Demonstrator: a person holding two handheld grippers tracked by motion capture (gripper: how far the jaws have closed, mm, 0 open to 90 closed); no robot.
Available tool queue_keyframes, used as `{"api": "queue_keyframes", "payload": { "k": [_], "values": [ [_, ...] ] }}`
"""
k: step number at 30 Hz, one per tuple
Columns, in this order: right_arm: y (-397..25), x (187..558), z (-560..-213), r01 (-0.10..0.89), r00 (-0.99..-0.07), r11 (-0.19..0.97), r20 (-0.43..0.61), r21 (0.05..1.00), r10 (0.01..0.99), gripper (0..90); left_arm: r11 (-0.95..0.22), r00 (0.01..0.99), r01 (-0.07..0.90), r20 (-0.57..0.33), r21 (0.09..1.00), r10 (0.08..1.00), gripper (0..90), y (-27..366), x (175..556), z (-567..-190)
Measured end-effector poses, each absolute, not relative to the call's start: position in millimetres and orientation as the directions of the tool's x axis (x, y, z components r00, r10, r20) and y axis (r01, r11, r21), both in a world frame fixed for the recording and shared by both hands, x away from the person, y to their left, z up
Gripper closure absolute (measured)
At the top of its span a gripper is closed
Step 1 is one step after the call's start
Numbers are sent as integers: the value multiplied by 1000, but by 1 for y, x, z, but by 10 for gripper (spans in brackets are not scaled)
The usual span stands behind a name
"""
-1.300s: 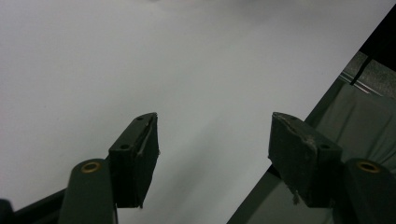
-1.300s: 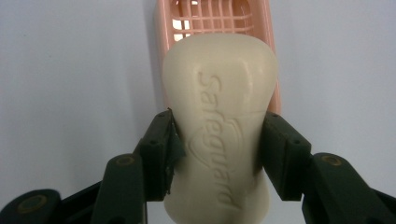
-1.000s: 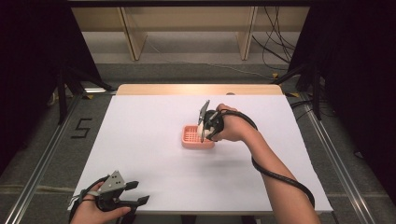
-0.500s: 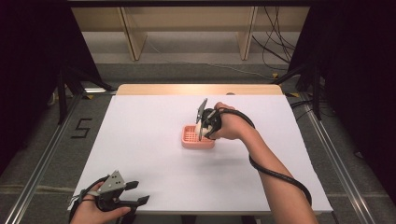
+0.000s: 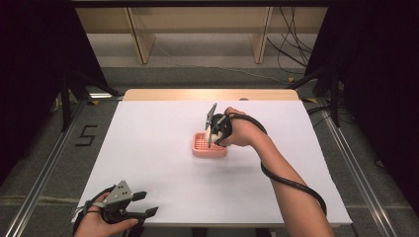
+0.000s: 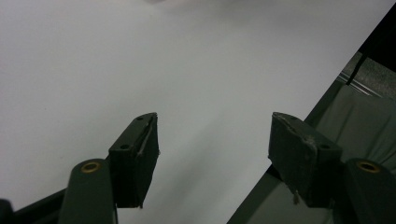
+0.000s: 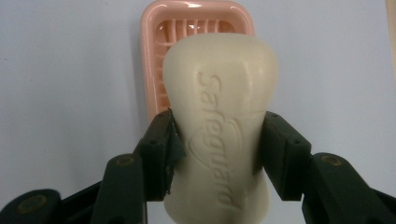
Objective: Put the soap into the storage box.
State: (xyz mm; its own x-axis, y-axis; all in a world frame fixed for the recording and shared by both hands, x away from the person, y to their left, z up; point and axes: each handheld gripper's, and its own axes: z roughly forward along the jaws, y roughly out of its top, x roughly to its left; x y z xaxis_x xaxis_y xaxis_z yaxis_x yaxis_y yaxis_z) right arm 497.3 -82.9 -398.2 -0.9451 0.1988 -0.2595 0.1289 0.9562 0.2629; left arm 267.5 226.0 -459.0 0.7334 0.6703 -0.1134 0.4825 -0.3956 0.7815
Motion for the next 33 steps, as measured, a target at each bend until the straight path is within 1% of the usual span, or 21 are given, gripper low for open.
{"api": "queue_keyframes", "payload": {
  "k": [1, 4, 5, 7, 8, 9, 10, 11, 13, 14, 15, 18, 21, 22, 26, 27, 28, 30, 31, 33],
  "values": [
    [-82, 496, -398, 148, -943, 954, -254, 262, 217, 505, -395, 733, 483, -114, 781, 670, 330, 226, 267, -459],
    [-81, 501, -399, 98, -948, 961, -270, 257, 169, 505, -398, 735, 483, -114, 779, 669, 330, 226, 267, -459],
    [-80, 500, -398, 118, -948, 959, -260, 259, 186, 505, -391, 733, 487, -122, 781, 670, 330, 226, 267, -459],
    [-79, 501, -399, 103, -949, 957, -261, 272, 176, 505, -391, 732, 487, -122, 781, 670, 330, 225, 267, -459],
    [-78, 500, -399, 126, -948, 955, -251, 268, 195, 505, -392, 733, 487, -121, 781, 669, 330, 226, 267, -459],
    [-77, 502, -398, 95, -951, 961, -263, 258, 164, 505, -391, 733, 487, -122, 781, 669, 330, 226, 267, -459],
    [-76, 501, -397, 119, -949, 961, -255, 248, 184, 505, -391, 733, 487, -122, 781, 670, 330, 226, 267, -459],
    [-75, 502, -397, 101, -950, 961, -263, 256, 170, 505, -396, 734, 482, -113, 782, 670, 330, 226, 268, -459],
    [-74, 503, -397, 96, -949, 962, -267, 257, 166, 505, -395, 734, 482, -114, 782, 669, 330, 226, 267, -459],
    [-73, 502, -399, 125, -948, 957, -254, 263, 193, 505, -388, 732, 486, -122, 783, 671, 330, 225, 267, -459],
    [-72, 504, -399, 104, -949, 959, -262, 264, 175, 505, -395, 733, 489, -121, 778, 670, 330, 226, 267, -458],
    [-70, 507, -400, 86, -951, 963, -267, 254, 156, 505, -394, 733, 488, -121, 779, 669, 330, 226, 267, -458],
    [-67, 507, -401, 105, -952, 963, -254, 249, 170, 505, -399, 736, 483, -114, 779, 668, 330, 226, 267, -458],
    [-67, 510, -402, 57, -954, 965, -272, 255, 128, 505, -399, 735, 483, -114, 779, 668, 330, 226, 267, -458],
    [-64, 509, -404, 93, -954, 963, -255, 254, 159, 505, -412, 741, 474, -101, 778, 664, 330, 227, 268, -457],
    [-63, 510, -405, 86, -953, 962, -260, 260, 155, 505, -381, 730, 490, -130, 784, 671, 330, 225, 266, -458],
    [-63, 510, -406, 89, -956, 962, -250, 258, 155, 505, -381, 730, 490, -130, 784, 671, 330, 225, 266, -458],
    [-63, 512, -406, 78, -954, 966, -263, 245, 143, 505, -381, 730, 490, -130, 784, 671, 330, 225, 266, -458],
    [-62, 511, -407, 93, -954, 966, -256, 242, 156, 505, -373, 728, 486, -130, 790, 673, 330, 225, 266, -458],
    [-61, 513, -409, 77, -955, 968, -260, 239, 141, 505, -376, 730, 485, -128, 790, 671, 330, 225, 266, -458]
  ]
}}
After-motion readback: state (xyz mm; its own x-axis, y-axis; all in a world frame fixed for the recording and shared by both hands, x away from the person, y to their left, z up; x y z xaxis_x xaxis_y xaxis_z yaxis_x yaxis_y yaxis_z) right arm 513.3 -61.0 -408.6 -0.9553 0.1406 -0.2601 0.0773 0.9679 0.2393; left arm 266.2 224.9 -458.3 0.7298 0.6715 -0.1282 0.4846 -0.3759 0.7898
